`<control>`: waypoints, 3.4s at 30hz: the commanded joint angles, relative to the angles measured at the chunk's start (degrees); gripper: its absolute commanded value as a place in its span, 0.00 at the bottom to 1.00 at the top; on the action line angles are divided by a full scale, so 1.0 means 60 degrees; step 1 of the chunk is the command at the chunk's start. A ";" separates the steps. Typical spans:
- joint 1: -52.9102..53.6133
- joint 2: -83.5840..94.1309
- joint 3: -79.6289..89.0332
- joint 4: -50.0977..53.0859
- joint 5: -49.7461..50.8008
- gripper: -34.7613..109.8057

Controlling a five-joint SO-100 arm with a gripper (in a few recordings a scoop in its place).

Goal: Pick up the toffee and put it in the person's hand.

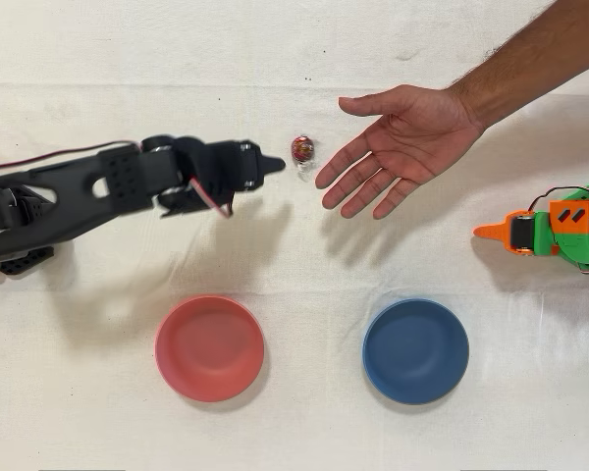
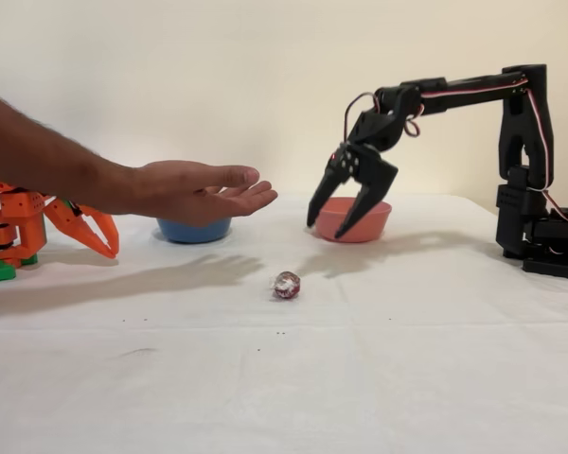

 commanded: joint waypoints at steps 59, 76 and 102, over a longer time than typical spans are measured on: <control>-0.0454 -0.4307 -0.4687 -0.1011 0.1465 0.39; -0.0396 -0.4233 -0.4893 -0.0952 0.1699 0.33; 0.0176 -0.1802 -0.6313 0.0088 0.0439 0.32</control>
